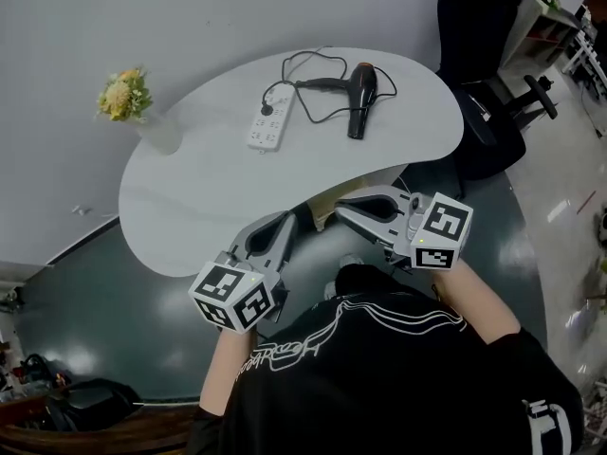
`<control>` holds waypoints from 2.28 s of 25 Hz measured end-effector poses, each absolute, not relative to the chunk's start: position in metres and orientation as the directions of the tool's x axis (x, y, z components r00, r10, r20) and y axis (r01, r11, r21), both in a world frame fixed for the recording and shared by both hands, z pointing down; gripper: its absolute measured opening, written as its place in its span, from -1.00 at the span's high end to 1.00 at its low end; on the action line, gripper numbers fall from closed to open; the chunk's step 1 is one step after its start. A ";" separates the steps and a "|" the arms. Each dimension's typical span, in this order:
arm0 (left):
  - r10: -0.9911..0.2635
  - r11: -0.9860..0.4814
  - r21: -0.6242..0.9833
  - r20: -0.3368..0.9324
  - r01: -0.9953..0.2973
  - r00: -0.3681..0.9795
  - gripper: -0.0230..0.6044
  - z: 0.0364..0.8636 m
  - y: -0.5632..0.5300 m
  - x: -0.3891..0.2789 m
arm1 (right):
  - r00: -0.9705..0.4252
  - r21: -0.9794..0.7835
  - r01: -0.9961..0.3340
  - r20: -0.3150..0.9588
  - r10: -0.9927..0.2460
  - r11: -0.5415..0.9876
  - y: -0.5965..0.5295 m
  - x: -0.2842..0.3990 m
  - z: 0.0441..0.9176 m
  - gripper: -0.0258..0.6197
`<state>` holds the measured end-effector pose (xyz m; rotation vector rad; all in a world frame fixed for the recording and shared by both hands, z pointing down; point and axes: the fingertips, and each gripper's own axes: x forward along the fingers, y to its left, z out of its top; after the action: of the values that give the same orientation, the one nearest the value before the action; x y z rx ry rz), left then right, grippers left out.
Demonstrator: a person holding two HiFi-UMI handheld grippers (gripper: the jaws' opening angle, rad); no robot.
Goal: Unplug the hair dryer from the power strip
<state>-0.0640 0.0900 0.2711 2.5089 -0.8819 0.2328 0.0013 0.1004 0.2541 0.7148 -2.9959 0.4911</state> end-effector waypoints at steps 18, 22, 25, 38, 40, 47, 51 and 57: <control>-0.656 -0.478 0.360 0.460 -0.801 0.598 0.92 0.331 -0.085 -0.055 | -0.938 -0.305 -0.344 0.142 -0.315 0.888 -0.077 0.022 0.299 0.93; -0.665 -0.459 0.301 0.507 -0.836 0.548 0.92 0.353 -0.112 -0.067 | -0.940 -0.366 -0.340 0.174 -0.295 0.866 -0.103 0.017 0.326 0.93; -0.659 -0.435 0.300 0.537 -0.849 0.527 0.92 0.374 -0.132 -0.078 | -0.937 -0.390 -0.346 0.197 -0.290 0.853 -0.120 0.009 0.345 0.93; -0.586 -0.429 0.317 0.615 -0.846 0.528 0.92 0.455 -0.209 -0.104 | -0.919 -0.458 -0.380 0.287 -0.270 0.804 -0.163 -0.032 0.403 0.93; -0.573 -0.437 0.312 0.626 -0.843 0.529 0.92 0.464 -0.214 -0.104 | -0.919 -0.470 -0.379 0.295 -0.263 0.797 -0.165 -0.035 0.410 0.93; -0.544 -0.485 0.283 0.644 -0.828 0.538 0.92 0.478 -0.219 -0.102 | -0.920 -0.487 -0.378 0.295 -0.259 0.787 -0.182 -0.044 0.423 0.93; -0.542 -0.481 0.279 0.651 -0.831 0.532 0.92 0.485 -0.217 -0.104 | -0.919 -0.489 -0.378 0.301 -0.255 0.786 -0.190 -0.050 0.429 0.93; -0.532 -0.468 0.315 0.645 -0.826 0.548 0.93 0.484 -0.218 -0.104 | -0.912 -0.471 -0.395 0.305 -0.275 0.789 -0.207 -0.059 0.436 0.93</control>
<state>-0.1039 -0.2184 0.4844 2.1752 -1.0893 0.6258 -0.0585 -0.2074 0.4364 0.5241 -2.7586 0.7986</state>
